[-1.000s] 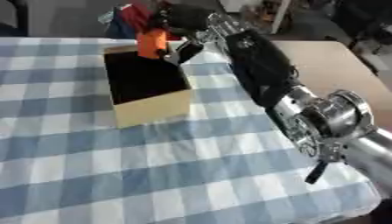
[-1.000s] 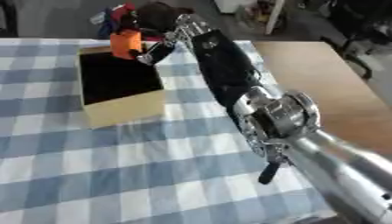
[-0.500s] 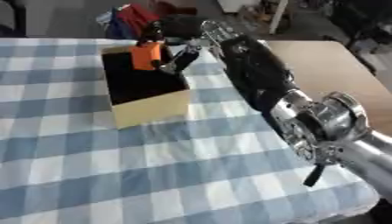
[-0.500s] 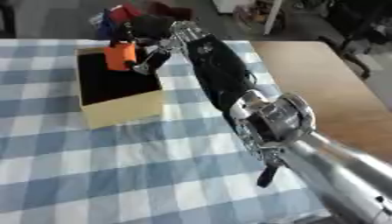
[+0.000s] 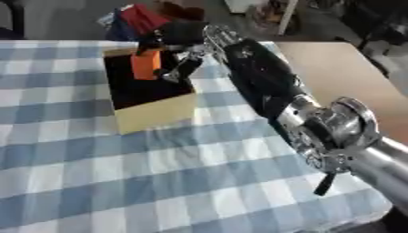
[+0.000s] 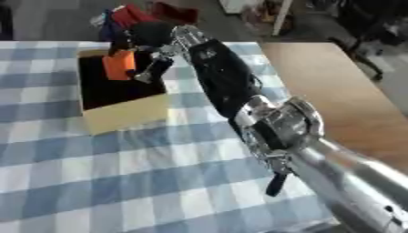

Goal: Pick up objects on the table and place them in the box.

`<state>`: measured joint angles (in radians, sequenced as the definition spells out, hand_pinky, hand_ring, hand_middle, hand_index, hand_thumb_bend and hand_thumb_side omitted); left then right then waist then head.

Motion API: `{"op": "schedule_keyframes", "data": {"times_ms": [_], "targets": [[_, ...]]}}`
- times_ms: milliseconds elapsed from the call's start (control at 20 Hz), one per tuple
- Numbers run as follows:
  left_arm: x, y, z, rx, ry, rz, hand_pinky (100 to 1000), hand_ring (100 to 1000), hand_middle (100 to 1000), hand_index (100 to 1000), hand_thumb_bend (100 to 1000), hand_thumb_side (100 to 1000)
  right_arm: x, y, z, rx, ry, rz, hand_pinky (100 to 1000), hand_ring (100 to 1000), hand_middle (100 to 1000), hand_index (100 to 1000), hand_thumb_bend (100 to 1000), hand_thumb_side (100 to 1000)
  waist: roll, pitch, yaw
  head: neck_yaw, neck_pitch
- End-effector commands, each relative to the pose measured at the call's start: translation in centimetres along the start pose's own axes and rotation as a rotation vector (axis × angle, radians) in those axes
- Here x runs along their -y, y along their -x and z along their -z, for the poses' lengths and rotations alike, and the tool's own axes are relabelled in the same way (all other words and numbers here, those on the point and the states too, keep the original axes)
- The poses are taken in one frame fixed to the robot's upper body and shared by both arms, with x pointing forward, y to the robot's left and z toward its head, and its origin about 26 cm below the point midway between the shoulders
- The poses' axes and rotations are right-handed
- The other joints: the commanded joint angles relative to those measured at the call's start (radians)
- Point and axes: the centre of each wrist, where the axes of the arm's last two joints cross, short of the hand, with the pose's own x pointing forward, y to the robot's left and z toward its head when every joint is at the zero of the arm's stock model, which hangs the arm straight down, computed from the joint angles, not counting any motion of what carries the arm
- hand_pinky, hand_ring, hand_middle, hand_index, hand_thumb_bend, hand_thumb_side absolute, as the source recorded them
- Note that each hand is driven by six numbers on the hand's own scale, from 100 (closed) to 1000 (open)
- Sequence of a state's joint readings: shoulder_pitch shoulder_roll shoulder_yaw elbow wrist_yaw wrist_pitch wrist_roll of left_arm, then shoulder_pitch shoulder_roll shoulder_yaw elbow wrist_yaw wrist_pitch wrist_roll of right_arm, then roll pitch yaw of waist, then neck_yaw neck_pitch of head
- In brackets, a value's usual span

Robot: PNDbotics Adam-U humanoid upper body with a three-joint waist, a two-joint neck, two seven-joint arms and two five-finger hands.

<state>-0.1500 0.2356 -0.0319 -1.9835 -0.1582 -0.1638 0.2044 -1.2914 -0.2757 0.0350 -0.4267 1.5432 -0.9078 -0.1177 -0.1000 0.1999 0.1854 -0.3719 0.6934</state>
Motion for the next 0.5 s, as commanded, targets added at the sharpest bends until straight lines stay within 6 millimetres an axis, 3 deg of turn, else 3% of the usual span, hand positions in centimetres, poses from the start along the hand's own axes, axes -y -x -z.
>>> {"op": "schedule_keyframes", "data": {"times_ms": [50,500], "targets": [[-0.3,-0.5,0.3,0.02,-0.015,0.001,826,660,613,767,100,593,1.6,0.5,-0.1,-0.004,0.01,-0.045,712,753,851,915,849,447,0.008,-0.02,-0.001,-0.004,-0.002],[-0.4,-0.4,0.3,0.016,-0.044,0.0,831,678,630,769,100,596,2.7,1.4,-1.1,-0.033,0.048,-0.058,716,761,863,936,856,485,0.007,-0.022,-0.001,-0.004,-0.002]]}}
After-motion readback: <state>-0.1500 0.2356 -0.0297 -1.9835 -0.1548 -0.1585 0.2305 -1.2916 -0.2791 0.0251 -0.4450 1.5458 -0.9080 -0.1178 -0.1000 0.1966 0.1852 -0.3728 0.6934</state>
